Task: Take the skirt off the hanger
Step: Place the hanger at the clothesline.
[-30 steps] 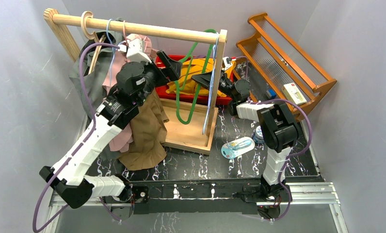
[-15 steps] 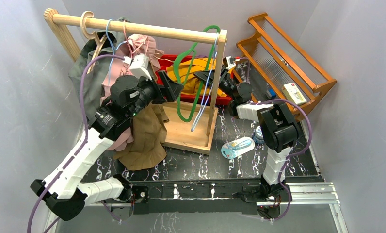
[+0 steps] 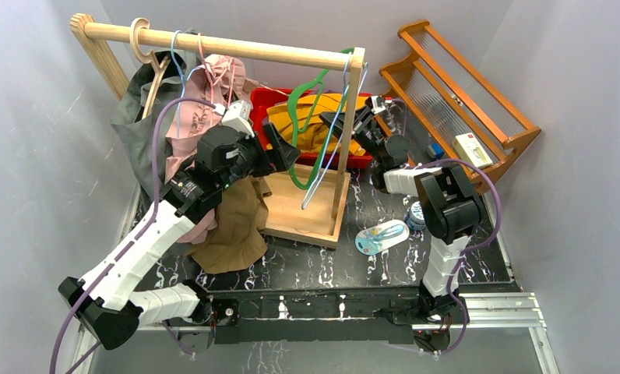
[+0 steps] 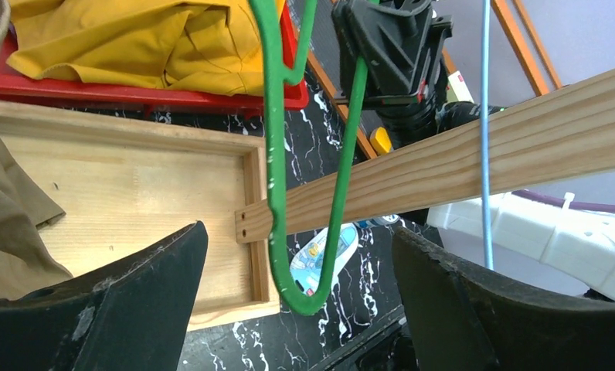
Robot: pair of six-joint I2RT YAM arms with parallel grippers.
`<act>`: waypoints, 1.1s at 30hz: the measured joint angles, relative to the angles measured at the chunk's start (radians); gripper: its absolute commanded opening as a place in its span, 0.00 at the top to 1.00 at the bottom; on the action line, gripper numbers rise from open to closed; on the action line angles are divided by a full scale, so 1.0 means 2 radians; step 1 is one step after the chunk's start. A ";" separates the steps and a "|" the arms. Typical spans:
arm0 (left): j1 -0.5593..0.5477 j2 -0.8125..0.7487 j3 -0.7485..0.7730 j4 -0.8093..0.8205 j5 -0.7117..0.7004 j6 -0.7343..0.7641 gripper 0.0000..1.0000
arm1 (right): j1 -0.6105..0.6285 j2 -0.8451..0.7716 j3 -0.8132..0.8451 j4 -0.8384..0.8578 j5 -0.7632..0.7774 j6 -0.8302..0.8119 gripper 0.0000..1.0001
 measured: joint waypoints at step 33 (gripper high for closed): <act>0.000 0.091 0.025 0.096 0.003 -0.002 1.00 | -0.002 -0.031 -0.006 0.000 0.008 0.038 0.86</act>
